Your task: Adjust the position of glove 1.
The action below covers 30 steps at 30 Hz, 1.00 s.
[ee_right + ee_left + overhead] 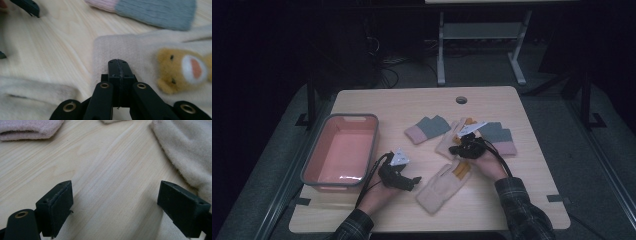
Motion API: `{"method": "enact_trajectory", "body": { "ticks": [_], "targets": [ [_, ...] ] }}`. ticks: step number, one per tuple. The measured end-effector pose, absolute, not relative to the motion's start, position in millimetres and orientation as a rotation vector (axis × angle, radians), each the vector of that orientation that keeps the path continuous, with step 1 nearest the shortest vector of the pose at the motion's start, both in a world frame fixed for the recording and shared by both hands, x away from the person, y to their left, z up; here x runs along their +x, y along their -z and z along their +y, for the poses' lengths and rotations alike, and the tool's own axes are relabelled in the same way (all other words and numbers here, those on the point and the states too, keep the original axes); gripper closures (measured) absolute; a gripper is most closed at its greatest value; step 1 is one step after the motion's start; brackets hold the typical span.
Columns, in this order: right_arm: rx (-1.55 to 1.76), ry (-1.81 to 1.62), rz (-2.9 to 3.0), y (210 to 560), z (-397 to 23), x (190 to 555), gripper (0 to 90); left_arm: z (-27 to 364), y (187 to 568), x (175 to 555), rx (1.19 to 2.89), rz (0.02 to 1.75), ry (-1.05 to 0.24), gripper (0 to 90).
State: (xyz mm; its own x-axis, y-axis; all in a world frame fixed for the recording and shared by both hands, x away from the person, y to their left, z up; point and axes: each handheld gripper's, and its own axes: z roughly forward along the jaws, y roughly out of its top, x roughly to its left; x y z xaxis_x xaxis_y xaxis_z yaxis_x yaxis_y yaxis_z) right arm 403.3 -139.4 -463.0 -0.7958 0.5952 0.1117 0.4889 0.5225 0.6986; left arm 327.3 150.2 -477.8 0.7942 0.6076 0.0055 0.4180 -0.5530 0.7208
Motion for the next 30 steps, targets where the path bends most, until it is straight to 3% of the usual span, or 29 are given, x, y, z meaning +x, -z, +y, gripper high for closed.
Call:
{"method": "enact_trajectory", "body": {
  "ticks": [11, 14, 22, 30],
  "targets": [
    [0.86, -1.163, 2.621, 456, -122, 396, 88.8, 150, 478, 327, 2.237, 0.755, -0.328, 12.5],
    [0.893, -1.173, 2.564, 449, -133, 398, 81.5, 150, 478, 327, 2.236, 0.756, -0.328, 12.6],
    [1.038, -1.139, 2.411, 442, -154, 409, 44.0, 150, 478, 327, 2.232, 0.757, -0.329, 12.5],
    [1.067, -1.132, 2.429, 461, -148, 419, 41.3, 150, 478, 327, 2.234, 0.756, -0.328, 12.6]
  ]
}}
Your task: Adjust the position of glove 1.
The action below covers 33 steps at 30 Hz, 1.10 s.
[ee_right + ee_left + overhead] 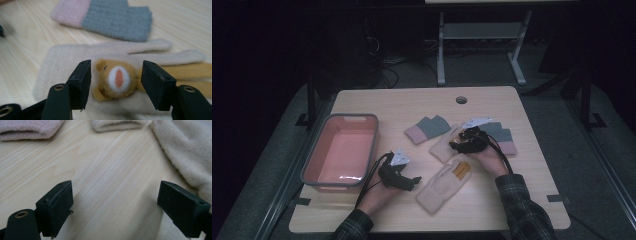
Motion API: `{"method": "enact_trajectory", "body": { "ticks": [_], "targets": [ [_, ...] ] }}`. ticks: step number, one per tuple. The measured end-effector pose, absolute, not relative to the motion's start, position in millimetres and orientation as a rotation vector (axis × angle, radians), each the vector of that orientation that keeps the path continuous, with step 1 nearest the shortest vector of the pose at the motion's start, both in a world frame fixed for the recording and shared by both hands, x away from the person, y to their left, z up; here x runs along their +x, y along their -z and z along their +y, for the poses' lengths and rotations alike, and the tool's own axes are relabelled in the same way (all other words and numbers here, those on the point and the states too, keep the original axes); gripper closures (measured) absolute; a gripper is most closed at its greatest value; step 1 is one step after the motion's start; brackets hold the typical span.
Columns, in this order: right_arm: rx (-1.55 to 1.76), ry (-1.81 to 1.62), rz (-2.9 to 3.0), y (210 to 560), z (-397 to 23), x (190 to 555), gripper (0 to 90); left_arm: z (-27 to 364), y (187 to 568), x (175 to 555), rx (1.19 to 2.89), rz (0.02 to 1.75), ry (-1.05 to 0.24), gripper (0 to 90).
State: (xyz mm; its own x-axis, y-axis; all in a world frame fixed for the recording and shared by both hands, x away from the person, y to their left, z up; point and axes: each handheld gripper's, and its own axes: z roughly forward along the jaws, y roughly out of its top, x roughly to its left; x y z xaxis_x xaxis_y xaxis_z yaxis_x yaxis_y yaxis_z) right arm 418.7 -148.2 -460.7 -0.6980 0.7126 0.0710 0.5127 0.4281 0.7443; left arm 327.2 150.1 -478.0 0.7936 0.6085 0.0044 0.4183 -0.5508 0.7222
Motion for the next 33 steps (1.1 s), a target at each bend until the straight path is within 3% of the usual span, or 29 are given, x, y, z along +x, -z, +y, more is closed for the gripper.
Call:
{"method": "enact_trajectory", "body": {
  "ticks": [13, 33],
  "targets": [
    [1.059, -1.088, 2.421, 467, -147, 419, 67.6, 150, 478, 327, 2.236, 0.755, -0.329, 12.6],
    [1.12, -1.218, 2.314, 429, -168, 410, 69.5, 150, 478, 327, 2.237, 0.756, -0.327, 12.6]
  ]
}}
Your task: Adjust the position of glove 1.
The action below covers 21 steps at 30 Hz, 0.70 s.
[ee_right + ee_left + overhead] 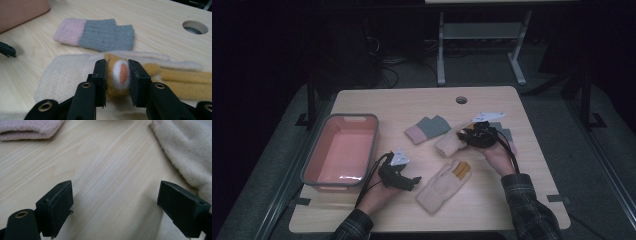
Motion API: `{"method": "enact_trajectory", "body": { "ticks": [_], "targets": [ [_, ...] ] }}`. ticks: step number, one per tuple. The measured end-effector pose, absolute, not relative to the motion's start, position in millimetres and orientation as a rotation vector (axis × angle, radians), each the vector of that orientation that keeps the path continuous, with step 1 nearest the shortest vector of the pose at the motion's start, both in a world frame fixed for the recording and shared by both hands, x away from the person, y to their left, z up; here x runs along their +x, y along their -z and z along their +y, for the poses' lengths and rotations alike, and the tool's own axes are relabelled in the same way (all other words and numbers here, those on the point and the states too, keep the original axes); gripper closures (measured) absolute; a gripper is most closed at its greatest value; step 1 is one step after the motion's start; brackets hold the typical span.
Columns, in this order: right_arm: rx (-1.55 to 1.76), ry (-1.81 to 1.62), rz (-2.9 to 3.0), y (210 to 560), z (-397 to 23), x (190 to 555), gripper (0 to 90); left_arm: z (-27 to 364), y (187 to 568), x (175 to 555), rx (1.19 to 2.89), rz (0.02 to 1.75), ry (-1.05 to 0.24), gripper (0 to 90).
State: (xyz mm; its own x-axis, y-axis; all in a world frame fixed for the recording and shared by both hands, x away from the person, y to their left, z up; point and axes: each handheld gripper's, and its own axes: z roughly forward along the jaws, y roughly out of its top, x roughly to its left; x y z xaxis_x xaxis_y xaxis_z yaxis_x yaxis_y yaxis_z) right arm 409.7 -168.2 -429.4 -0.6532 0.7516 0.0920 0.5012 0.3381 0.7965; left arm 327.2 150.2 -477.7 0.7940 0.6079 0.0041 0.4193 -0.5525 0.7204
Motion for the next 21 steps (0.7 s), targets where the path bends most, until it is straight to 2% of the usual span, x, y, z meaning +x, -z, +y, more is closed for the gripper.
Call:
{"method": "enact_trajectory", "body": {
  "ticks": [21],
  "targets": [
    [1.048, -1.308, 2.306, 400, -179, 366, 69.2, 150, 478, 328, 2.238, 0.752, -0.333, 12.5]
  ]
}}
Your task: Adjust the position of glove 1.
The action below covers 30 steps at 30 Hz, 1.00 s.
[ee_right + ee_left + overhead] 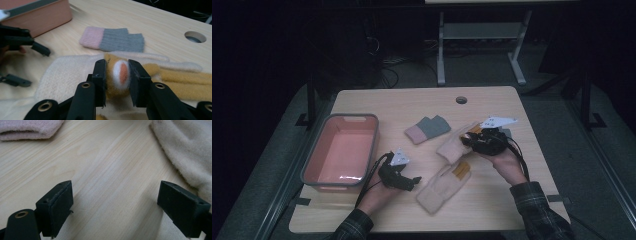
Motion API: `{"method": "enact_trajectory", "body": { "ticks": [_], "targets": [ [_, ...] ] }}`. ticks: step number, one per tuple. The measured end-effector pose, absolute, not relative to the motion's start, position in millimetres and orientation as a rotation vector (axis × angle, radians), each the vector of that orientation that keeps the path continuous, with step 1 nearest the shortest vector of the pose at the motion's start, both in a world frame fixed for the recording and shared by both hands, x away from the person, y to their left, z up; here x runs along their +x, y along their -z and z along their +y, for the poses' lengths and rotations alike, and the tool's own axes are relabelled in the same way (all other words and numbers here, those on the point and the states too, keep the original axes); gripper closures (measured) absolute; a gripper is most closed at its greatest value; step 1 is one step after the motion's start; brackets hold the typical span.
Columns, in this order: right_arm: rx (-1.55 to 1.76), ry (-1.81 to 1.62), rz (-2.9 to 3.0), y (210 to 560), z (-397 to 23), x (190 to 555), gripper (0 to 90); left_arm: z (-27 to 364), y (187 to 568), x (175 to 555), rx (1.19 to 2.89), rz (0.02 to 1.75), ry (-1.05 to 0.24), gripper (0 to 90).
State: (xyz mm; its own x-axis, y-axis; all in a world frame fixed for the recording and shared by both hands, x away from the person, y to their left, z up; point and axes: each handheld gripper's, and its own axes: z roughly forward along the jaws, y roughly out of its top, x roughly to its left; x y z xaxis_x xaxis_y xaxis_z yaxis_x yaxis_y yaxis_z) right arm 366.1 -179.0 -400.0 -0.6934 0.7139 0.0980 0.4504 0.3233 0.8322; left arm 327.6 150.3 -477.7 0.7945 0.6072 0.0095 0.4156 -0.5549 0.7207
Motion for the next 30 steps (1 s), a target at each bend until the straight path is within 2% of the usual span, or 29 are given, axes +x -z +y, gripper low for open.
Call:
{"method": "enact_trajectory", "body": {
  "ticks": [18, 30],
  "targets": [
    [0.993, -1.331, 2.362, 404, -175, 316, 69.0, 150, 478, 327, 2.228, 0.762, -0.325, 12.6],
    [0.986, -1.37, 2.399, 410, -157, 294, 68.7, 150, 478, 327, 2.232, 0.757, -0.329, 12.6]
  ]
}}
